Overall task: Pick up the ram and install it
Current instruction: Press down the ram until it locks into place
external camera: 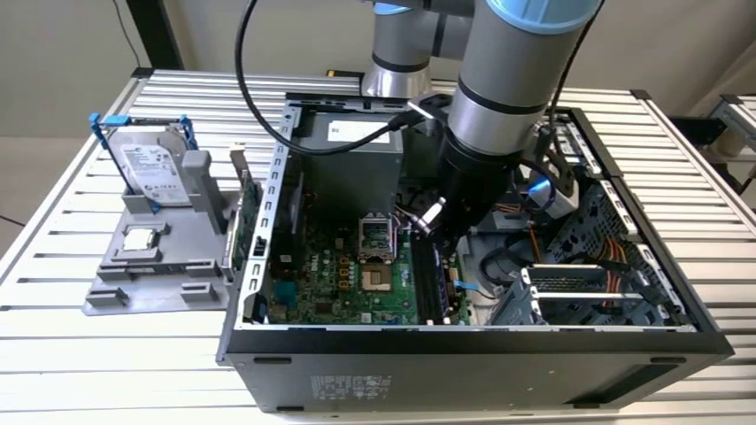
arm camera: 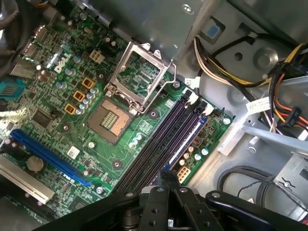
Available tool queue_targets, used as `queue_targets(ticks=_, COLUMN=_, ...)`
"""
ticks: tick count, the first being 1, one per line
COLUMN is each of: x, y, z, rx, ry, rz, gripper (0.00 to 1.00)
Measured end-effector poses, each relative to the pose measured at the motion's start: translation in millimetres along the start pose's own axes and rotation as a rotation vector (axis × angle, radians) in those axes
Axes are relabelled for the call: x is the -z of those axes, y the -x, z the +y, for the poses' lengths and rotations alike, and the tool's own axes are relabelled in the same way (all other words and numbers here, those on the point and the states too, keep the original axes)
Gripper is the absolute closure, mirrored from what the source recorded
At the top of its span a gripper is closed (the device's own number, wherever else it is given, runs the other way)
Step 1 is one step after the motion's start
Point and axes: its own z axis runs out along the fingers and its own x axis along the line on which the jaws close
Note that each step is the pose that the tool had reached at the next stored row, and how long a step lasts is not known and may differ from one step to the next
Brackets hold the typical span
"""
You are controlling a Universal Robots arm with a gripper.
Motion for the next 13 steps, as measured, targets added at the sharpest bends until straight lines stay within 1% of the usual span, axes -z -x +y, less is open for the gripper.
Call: queue_targets(ticks=13, x=0.0, y=0.1, z=0.1, rx=0.11, ry=-0.001, rz=0.0006, gripper=1.0)
